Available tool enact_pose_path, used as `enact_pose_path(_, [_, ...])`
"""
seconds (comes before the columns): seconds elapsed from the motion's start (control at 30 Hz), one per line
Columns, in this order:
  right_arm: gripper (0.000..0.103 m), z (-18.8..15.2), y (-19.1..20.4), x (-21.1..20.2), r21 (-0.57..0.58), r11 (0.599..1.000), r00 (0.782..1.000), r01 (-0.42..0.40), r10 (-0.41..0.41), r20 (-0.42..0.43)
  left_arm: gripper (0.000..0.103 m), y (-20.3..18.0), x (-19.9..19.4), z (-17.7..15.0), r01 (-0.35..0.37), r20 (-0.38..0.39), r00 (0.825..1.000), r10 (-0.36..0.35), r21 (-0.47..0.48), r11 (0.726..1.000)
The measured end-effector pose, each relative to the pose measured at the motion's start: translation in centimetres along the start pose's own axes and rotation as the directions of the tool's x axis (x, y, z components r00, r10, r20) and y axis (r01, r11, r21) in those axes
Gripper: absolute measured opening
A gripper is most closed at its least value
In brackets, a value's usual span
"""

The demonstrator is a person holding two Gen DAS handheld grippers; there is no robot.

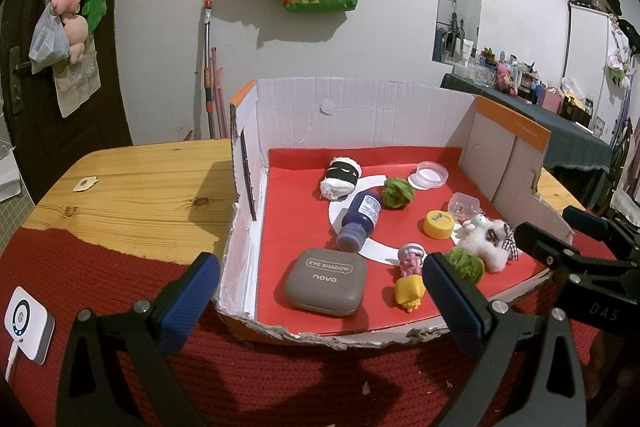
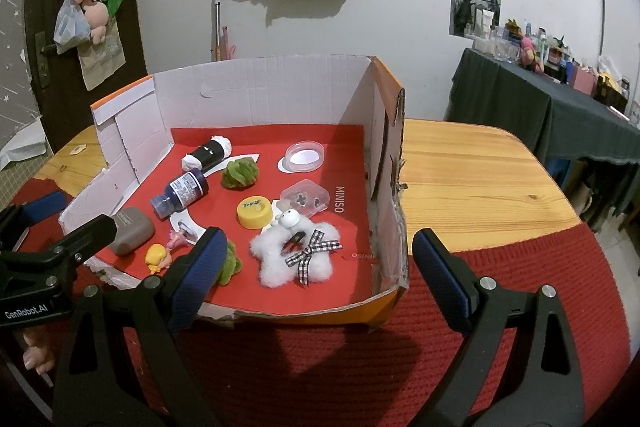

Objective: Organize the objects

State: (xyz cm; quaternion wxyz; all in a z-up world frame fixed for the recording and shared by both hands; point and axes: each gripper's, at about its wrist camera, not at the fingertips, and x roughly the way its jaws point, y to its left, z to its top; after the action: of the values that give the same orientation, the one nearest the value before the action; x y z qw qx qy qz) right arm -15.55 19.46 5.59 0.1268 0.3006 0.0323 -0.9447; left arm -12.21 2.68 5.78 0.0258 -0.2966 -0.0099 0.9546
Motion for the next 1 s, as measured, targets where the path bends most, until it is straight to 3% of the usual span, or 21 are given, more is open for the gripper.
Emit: enact_pose_path(1.0, [0.095,0.0,-0.21,-0.29,0.006,1.0,1.0,0.006,-0.006,0.004,0.103,-0.1,-0.33,0.14,0.0,0.014,1.0,0.0,0.003,1.0])
